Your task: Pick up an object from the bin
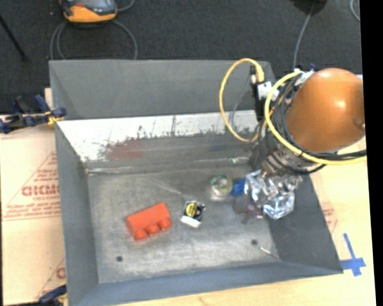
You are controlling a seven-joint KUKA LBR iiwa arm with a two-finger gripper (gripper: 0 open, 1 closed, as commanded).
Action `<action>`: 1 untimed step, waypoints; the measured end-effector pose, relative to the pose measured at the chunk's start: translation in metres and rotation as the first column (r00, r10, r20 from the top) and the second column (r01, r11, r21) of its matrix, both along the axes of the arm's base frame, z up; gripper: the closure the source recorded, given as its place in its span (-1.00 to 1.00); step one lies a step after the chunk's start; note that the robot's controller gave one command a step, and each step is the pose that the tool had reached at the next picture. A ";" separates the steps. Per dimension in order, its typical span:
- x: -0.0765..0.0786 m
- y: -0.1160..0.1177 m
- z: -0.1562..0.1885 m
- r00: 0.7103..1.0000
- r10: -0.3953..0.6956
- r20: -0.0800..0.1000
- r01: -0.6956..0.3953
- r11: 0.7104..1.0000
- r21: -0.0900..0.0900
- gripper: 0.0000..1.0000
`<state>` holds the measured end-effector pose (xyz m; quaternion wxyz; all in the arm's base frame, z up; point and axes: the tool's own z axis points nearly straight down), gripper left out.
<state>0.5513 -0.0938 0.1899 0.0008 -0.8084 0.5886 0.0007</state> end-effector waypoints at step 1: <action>-0.001 0.000 -0.001 1.000 -0.013 -0.005 0.013 1.000 0.001 1.00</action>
Offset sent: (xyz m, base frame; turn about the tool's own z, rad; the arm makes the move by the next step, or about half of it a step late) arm 0.0000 0.0000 0.0005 0.0000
